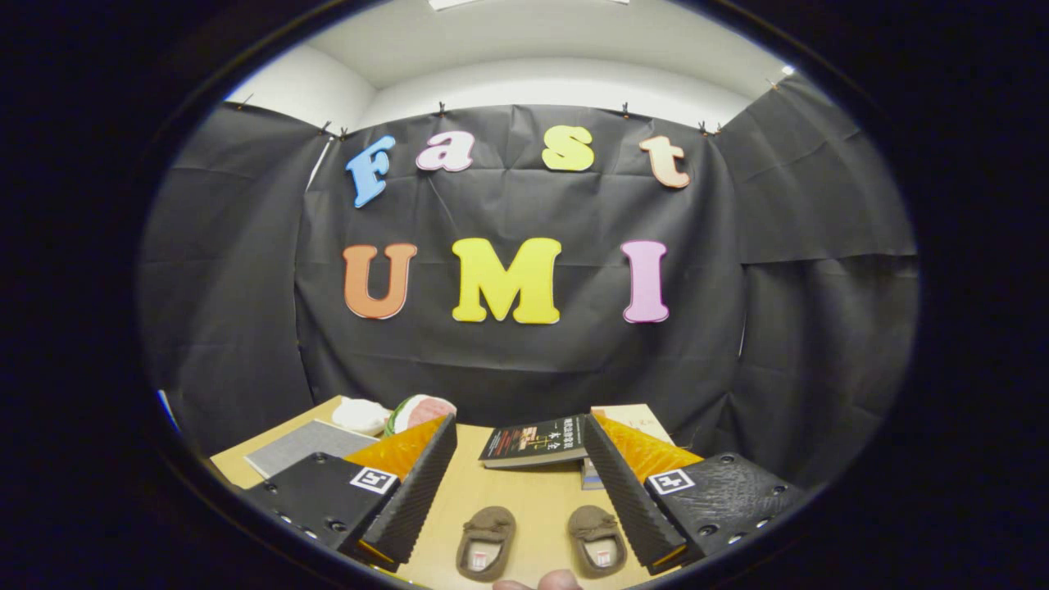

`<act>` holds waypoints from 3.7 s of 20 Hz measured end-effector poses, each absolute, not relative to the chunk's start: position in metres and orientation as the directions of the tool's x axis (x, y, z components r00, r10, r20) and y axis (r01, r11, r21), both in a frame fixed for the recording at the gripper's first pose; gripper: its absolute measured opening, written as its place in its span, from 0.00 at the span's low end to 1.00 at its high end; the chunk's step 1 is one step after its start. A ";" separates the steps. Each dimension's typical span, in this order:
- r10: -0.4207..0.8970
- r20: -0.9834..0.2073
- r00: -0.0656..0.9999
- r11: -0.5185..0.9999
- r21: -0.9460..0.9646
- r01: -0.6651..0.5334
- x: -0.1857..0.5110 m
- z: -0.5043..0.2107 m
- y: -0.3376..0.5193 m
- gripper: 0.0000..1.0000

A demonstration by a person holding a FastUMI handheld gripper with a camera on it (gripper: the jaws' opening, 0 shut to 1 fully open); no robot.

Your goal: Open the storage box then place both shoes into the box .Put the left shoe in first, then the right shoe, with the right side of both shoes facing outward in a uniform manner.

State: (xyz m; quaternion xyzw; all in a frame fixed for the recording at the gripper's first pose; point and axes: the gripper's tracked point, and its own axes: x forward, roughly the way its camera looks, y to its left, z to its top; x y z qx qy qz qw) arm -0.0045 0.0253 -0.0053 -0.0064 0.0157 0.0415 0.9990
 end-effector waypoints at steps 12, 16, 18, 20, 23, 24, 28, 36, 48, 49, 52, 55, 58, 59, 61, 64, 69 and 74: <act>0.128 -0.057 0.990 0.992 0.025 -0.127 -0.003 -0.012 0.047 0.95; 0.168 -0.077 0.983 0.986 0.025 -0.166 0.003 -0.021 0.067 0.95; 0.207 -0.107 0.972 0.978 0.041 -0.204 0.006 -0.033 0.084 0.96; 0.254 -0.141 0.957 0.966 0.083 -0.244 0.010 -0.045 0.100 0.96; 0.355 -0.221 0.908 0.932 0.154 -0.327 0.016 -0.076 0.133 0.95; 0.379 -0.248 0.891 0.922 0.176 -0.343 0.018 -0.088 0.141 0.96; 0.471 -0.361 0.805 0.878 0.280 -0.388 0.020 -0.143 0.179 0.95; 0.652 -0.477 0.590 0.754 0.490 -0.437 0.006 -0.220 0.251 0.95; 0.778 -0.429 0.458 0.534 0.836 -0.124 0.038 -0.258 0.281 0.95; 0.787 -0.422 0.449 0.513 0.853 -0.096 0.035 -0.258 0.281 0.95; 0.814 -0.395 0.426 0.463 0.884 -0.066 0.034 -0.252 0.286 0.82; 0.834 -0.378 0.401 0.436 0.898 -0.061 0.034 -0.246 0.288 0.66; 0.847 -0.344 0.406 0.412 0.907 -0.091 0.033 -0.228 0.281 0.57; 0.809 -0.364 0.462 0.445 0.892 -0.077 0.041 -0.228 0.270 0.38; 0.812 -0.347 0.470 0.425 0.903 -0.067 0.047 -0.218 0.263 0.01; 0.804 -0.335 0.491 0.429 0.899 -0.089 0.039 -0.206 0.264 0.00; 0.809 -0.298 0.507 0.453 0.865 -0.215 0.034 -0.145 0.280 0.00; 0.823 -0.275 0.498 0.492 0.783 -0.380 0.021 -0.079 0.332 0.00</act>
